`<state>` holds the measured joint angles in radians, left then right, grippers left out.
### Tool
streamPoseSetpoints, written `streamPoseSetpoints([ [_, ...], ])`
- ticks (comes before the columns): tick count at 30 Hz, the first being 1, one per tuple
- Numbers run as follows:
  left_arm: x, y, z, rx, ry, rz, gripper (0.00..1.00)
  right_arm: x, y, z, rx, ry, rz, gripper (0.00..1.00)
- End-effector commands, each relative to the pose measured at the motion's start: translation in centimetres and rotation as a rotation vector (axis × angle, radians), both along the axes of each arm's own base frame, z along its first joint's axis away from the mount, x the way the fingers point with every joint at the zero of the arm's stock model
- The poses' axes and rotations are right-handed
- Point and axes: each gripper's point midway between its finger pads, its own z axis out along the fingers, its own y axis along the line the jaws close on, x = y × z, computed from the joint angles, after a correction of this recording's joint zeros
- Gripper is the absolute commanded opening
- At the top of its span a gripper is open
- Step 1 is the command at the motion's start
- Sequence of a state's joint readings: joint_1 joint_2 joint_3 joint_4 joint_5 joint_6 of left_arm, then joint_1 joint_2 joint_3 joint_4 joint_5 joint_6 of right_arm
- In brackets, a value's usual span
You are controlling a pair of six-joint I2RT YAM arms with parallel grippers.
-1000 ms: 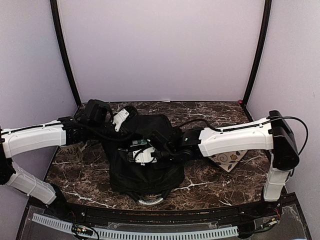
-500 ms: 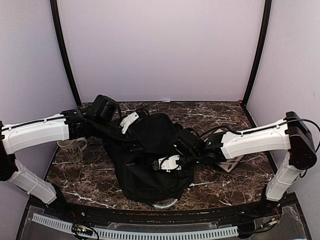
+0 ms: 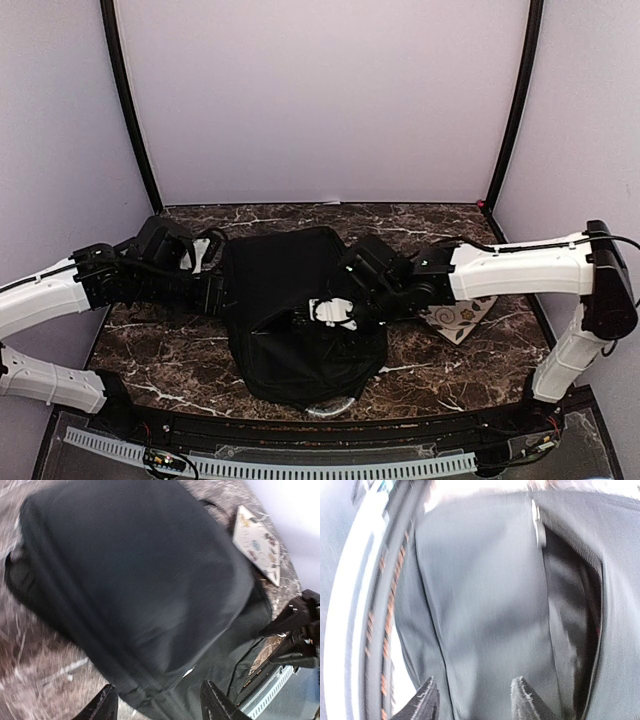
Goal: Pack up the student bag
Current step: Grab the second largest pocket of the student bag.
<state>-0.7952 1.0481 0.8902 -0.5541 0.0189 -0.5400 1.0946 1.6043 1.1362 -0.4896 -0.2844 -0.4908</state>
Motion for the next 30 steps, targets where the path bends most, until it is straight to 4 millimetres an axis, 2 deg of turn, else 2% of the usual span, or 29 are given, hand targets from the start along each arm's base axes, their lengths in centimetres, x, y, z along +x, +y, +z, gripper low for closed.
streamPoseSetpoints([
  [1,-1.2,2.3,-2.4,-0.065,0.141,0.214,0.55,-1.4,3.9,1.0,0.052,0.265,-0.021,0.47],
  [4,-1.7,1.4,-3.1,-0.141,0.165,0.199,0.52,-0.6,6.2,1.9,0.116,0.328,-0.088,0.47],
  [6,-1.8,1.3,-3.7,-0.162,0.177,0.204,0.55,-0.2,7.4,2.3,0.148,0.368,-0.123,0.49],
  [9,-1.7,1.0,-4.6,-0.175,0.189,0.21,0.56,0.4,8.9,2.0,0.13,0.419,-0.164,0.49],
  [15,-1.3,0.7,-5.8,-0.198,0.184,0.217,0.57,1.3,10.4,-0.1,0.1,0.509,-0.257,0.5],
  [20,-0.9,0.2,-6.0,-0.211,0.157,0.191,0.55,2.0,11.2,-1.6,0.076,0.542,-0.293,0.5],
  [24,-0.8,-0.2,-6.4,-0.207,0.165,0.174,0.5,1.9,11.9,-1.4,0.1,0.594,-0.282,0.51],
  [30,-0.8,-0.2,-6.8,-0.201,0.169,0.176,0.47,3.4,12.8,-1.1,0.131,0.591,-0.338,0.53],
])
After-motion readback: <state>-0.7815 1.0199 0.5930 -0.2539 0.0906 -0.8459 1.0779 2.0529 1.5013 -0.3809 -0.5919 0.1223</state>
